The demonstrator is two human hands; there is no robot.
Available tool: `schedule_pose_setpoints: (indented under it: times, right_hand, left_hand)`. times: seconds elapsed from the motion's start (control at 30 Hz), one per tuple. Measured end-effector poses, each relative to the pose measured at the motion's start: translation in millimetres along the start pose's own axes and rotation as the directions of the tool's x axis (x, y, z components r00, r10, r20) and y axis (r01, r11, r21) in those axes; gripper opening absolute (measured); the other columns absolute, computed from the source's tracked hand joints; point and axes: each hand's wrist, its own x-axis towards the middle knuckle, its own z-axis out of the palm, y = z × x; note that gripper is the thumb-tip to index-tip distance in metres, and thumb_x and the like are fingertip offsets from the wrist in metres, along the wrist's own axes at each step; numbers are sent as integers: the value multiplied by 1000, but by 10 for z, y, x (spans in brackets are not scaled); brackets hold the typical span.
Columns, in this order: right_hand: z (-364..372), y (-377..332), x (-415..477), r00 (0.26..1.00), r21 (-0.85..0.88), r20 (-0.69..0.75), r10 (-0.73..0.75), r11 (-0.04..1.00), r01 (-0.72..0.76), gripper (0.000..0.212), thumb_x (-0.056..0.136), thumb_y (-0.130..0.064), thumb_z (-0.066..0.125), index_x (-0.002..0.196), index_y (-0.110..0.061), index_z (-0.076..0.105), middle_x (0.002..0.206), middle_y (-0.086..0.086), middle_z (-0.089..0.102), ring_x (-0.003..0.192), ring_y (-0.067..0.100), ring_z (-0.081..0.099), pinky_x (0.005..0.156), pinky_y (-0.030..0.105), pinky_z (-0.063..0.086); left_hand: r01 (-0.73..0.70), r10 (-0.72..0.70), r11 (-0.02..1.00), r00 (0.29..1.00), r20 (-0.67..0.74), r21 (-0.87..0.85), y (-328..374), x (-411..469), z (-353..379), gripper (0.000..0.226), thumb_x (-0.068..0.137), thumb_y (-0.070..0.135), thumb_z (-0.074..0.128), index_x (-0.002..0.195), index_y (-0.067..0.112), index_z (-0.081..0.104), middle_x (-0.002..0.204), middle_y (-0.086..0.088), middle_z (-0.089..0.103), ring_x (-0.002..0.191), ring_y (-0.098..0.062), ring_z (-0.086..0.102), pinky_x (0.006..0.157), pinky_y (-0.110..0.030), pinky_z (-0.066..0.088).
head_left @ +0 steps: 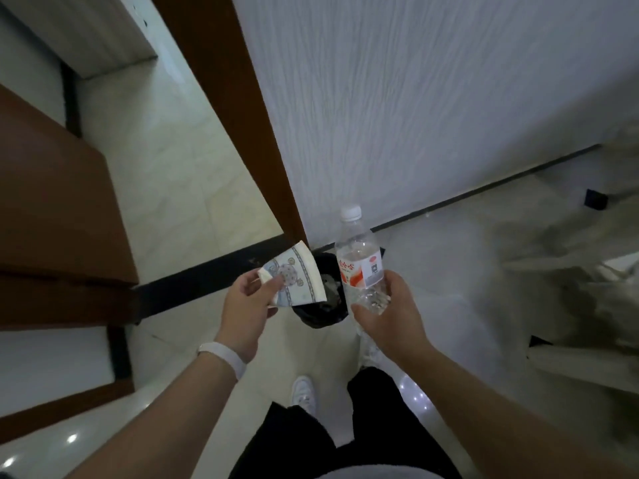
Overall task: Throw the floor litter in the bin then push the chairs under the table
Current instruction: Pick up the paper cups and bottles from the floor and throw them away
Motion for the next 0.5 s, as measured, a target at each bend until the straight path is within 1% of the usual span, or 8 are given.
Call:
schedule_pose_setpoints:
  times: [0.1,0.17,0.2,0.27,0.33,0.4,0.5]
  right_hand:
    - [29,279,521,998,-39,46,35,999,-33,56,75,-28,81,119,-35,47,109,-18,57,94,-6,58,66,8,42]
    - [100,452,895,997,-54,61,46,998,-43,51,76,-25,81,112,-36,48,105,-18,58,89,-13,56,62,5,43]
    - [159,547,1079,997,-67,64,49,997,-44,49,76,-22,81,109,-36,48,103,-18,57,87,-16,55,62,3,43]
    - [315,754,1407,997,-93,68,45,995,-39,50,76,-21,81,106,-39,45,102,-19,55,85,-14,54,62,4,42]
    - [514,1009,1664,996,-119,69,58,992,-50,53,76,-25,81,110,-41,44,102,-20,54,87,-14,53,62,6,40]
    - [737,1325,1889,996,-127,51,66,990,-60,54,76,-26,81,112,-41,44,102,-21,53,87,-16,52,63,6,38]
    - [1091,1784,2152,996,-105,43,83,991,-78,54,77,-27,81,110,-42,41,96,-25,53,84,-23,52,61,5,39]
  left_hand:
    - [47,-46,999,999,-25,27,-173,411,224,26,88,21,72,112,20,62,103,-1,74,93,-22,71,83,-40,56]
    - [79,-78,996,996,-35,34,-330,738,350,29,88,21,73,115,20,61,104,-2,74,94,-22,71,84,-40,56]
    - [99,-97,994,994,-43,38,-436,913,394,31,87,22,74,115,20,61,105,-1,74,94,-22,71,83,-39,56]
    - [141,-137,989,988,-68,54,-701,1265,467,31,87,23,75,114,23,61,105,0,73,94,-20,72,79,-36,57]
    - [173,-167,980,983,-71,97,-1002,1593,515,27,88,23,73,112,24,60,106,1,72,94,-19,71,79,-36,58]
    - [192,-184,971,981,-66,142,-1325,1932,550,26,88,24,72,110,24,60,107,1,71,95,-18,70,79,-37,58]
    - [211,-200,958,977,-74,192,-1837,2412,571,24,87,25,73,106,25,58,107,0,69,91,-15,69,70,-29,53]
